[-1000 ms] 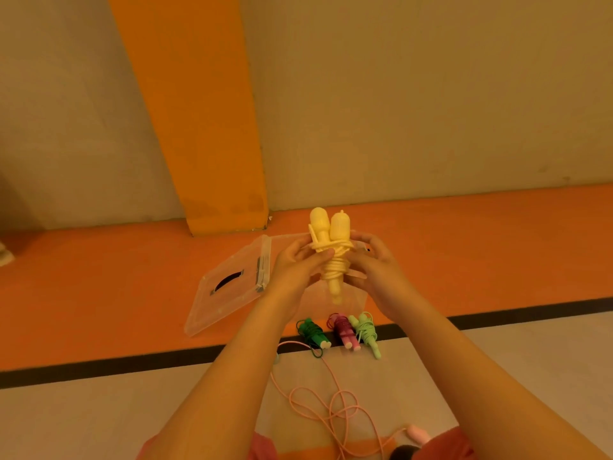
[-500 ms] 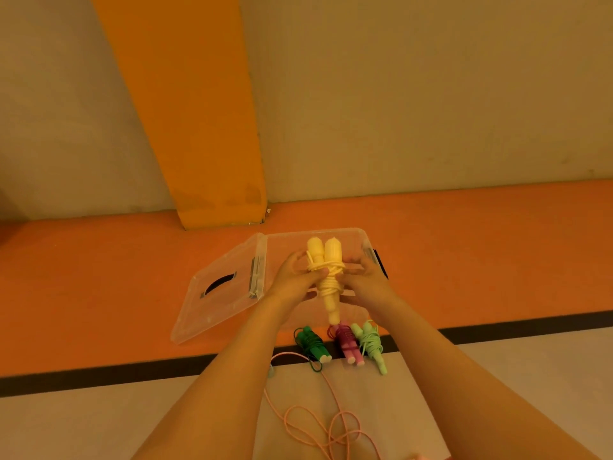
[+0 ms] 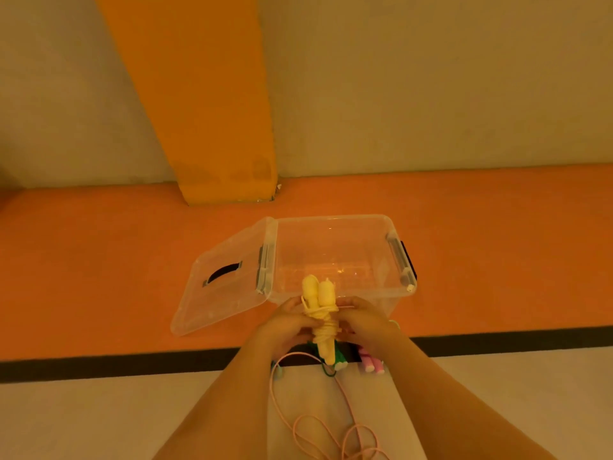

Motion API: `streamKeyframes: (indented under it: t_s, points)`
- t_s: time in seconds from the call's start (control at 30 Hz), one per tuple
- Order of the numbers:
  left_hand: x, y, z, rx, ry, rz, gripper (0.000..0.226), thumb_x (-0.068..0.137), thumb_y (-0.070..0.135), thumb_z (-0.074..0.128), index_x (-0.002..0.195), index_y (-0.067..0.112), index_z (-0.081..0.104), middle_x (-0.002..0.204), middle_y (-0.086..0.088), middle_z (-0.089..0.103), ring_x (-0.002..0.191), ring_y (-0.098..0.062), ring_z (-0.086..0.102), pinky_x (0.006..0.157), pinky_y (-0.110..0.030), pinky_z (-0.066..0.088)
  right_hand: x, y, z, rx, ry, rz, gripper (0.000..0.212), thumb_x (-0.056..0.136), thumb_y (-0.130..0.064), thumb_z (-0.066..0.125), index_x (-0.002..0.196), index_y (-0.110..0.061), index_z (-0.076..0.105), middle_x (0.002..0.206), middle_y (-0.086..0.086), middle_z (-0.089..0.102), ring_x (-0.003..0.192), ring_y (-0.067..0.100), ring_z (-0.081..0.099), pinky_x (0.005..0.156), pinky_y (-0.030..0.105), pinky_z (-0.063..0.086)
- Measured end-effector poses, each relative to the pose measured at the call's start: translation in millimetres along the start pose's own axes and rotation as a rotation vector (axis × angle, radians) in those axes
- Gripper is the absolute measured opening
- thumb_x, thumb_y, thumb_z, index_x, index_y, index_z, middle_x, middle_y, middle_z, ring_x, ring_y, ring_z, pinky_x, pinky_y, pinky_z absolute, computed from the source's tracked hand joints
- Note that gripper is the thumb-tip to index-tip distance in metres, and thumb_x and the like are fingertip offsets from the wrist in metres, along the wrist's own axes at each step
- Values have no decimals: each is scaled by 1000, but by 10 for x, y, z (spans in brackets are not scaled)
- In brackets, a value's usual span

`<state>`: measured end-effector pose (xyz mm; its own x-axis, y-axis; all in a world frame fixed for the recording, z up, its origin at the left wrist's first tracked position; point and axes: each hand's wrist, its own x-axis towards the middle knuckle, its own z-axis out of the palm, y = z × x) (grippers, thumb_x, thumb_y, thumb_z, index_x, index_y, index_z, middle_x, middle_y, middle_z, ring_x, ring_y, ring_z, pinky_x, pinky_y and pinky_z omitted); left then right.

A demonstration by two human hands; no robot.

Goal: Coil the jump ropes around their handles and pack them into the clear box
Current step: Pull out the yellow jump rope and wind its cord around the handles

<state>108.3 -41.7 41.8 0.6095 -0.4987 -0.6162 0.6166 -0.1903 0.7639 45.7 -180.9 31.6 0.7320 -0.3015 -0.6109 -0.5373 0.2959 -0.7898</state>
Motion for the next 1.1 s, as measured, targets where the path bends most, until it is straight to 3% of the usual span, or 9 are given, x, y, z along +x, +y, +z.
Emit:
streamKeyframes:
  t_s: [0.17, 0.27, 0.43, 0.57, 0.7, 0.77, 0.87, 0.97, 1.1]
  points:
    - [425, -288, -305, 70, 8, -56, 37, 85, -17, 54, 116, 2, 55, 116, -21, 61, 96, -26, 62, 75, -31, 56, 505, 236, 65, -52, -104, 89, 29, 86, -1, 58, 114, -9, 57, 99, 12, 64, 90, 22, 61, 67, 30, 52]
    - [678, -482, -462, 148, 34, -83, 34, 80, -20, 59, 112, -8, 57, 111, -26, 64, 90, -27, 64, 69, -28, 57, 803, 473, 116, -77, -119, 100, 38, 79, 9, 59, 115, -3, 57, 103, 18, 65, 92, 24, 63, 69, 28, 55]
    - [948, -696, -665, 203, -57, -185, 37, 79, -26, 53, 91, 9, 58, 87, -7, 66, 78, -13, 64, 64, -19, 56, 1071, 738, 54, -92, -246, 128, 33, 75, 19, 60, 95, -7, 58, 84, 13, 64, 75, 21, 63, 62, 25, 55]
    - [1138, -962, -818, 187, -147, -285, 30, 84, -18, 55, 101, 6, 59, 94, -8, 65, 88, -16, 63, 76, -22, 55, 1215, 972, 68, -142, -289, 173, 24, 80, 16, 60, 89, -6, 55, 77, 14, 53, 65, 21, 53, 57, 24, 49]
    - [1419, -1256, -916, 197, 22, -192, 34, 83, -17, 58, 114, -2, 56, 101, -17, 63, 92, -26, 62, 76, -29, 55, 1420, 1175, 179, -91, -201, 156, 32, 85, 22, 46, 104, -3, 47, 72, 14, 49, 47, 13, 54, 49, 24, 45]
    - [1525, -1371, -946, 247, 95, -152, 36, 82, -16, 61, 116, -5, 57, 105, -22, 63, 94, -31, 61, 81, -37, 53, 1494, 1257, 257, -130, -150, 144, 31, 85, 21, 45, 104, -4, 44, 72, 12, 49, 50, 13, 52, 51, 23, 42]
    - [1595, -1553, -948, 338, 114, -173, 12, 85, -10, 61, 93, 0, 59, 81, -16, 58, 68, -18, 59, 66, -31, 50, 1555, 1385, 308, -257, -162, 169, 26, 87, 18, 46, 103, -3, 49, 71, 7, 48, 48, 7, 52, 52, 18, 39]
    - [1568, -1618, -884, 334, 122, -189, 8, 87, -4, 60, 90, 1, 55, 72, -10, 50, 66, -17, 52, 64, -30, 47, 1543, 1448, 270, -365, -181, 131, 35, 87, 14, 48, 121, 5, 50, 82, 10, 54, 62, 7, 53, 62, 19, 43]
    - [1520, -1482, -825, 414, 142, -22, 29, 83, -2, 59, 110, 7, 53, 76, -8, 53, 73, -21, 53, 63, -31, 43, 1481, 1369, 277, -461, -229, 38, 50, 83, 10, 52, 131, -3, 51, 129, 13, 57, 116, 22, 54, 102, 37, 43]
